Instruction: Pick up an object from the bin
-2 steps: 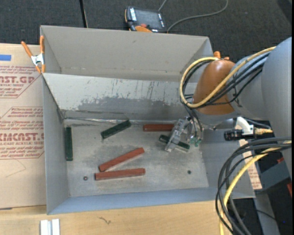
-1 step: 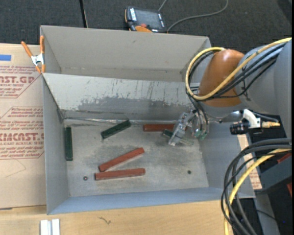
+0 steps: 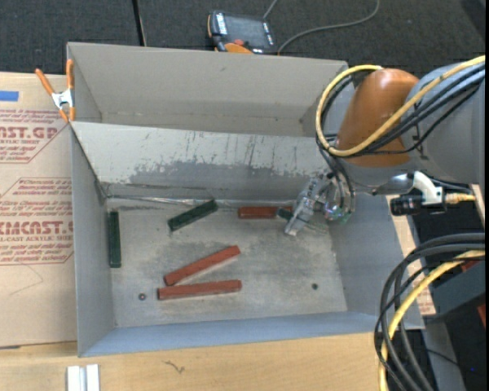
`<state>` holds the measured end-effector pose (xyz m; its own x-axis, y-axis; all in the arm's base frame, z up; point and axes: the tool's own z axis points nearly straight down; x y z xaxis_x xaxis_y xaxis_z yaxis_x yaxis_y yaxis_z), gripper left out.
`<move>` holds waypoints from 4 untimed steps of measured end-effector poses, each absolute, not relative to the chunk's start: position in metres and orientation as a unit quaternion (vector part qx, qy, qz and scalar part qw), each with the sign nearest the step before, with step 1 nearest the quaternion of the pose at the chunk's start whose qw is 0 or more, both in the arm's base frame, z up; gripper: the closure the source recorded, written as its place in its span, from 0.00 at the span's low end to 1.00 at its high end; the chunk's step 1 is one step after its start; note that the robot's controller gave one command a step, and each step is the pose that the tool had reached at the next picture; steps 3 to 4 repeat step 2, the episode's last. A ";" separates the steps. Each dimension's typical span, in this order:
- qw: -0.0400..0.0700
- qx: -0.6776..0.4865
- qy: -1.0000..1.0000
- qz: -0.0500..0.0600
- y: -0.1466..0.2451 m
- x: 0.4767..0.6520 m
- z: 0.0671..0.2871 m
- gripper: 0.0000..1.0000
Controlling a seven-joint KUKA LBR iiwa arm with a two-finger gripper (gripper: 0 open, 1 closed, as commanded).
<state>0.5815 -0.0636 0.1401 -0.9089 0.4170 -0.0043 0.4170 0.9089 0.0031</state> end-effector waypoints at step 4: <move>0.001 0.213 0.977 0.001 -0.062 0.583 0.178 1.00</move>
Offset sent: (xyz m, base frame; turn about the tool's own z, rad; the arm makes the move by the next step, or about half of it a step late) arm 0.0001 0.0000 0.0335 0.0000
